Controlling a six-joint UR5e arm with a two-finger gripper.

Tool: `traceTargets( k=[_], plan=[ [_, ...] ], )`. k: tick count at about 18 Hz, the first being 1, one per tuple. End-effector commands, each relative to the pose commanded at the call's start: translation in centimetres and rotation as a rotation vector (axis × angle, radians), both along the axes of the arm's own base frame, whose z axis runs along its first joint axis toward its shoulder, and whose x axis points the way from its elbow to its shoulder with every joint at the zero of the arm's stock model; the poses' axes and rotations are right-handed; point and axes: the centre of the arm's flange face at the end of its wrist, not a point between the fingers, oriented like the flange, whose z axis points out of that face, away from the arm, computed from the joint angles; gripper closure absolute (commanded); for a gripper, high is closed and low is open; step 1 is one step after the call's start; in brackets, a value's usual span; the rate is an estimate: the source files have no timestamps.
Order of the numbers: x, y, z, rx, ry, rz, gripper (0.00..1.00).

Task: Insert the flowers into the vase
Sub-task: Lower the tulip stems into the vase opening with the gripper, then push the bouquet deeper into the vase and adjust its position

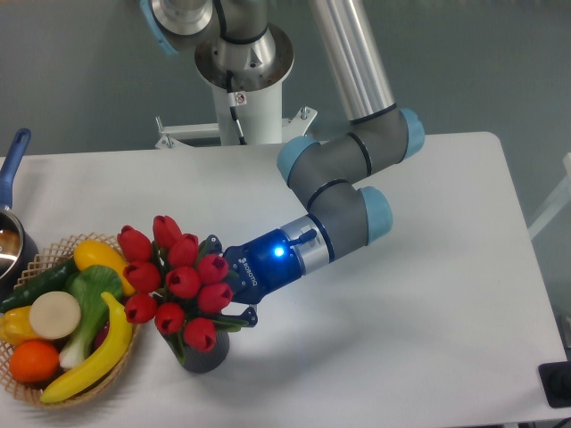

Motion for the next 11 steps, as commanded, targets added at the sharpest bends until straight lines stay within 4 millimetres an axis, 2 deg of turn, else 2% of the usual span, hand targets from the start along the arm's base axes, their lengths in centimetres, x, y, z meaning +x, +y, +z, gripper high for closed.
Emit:
traceTargets(
  k=[8,11],
  plan=[
    [-0.1,-0.4,-0.7,-0.006,0.007,0.007,0.67],
    [0.3,-0.7,-1.6,0.003,0.022,0.008,0.67]
  ],
)
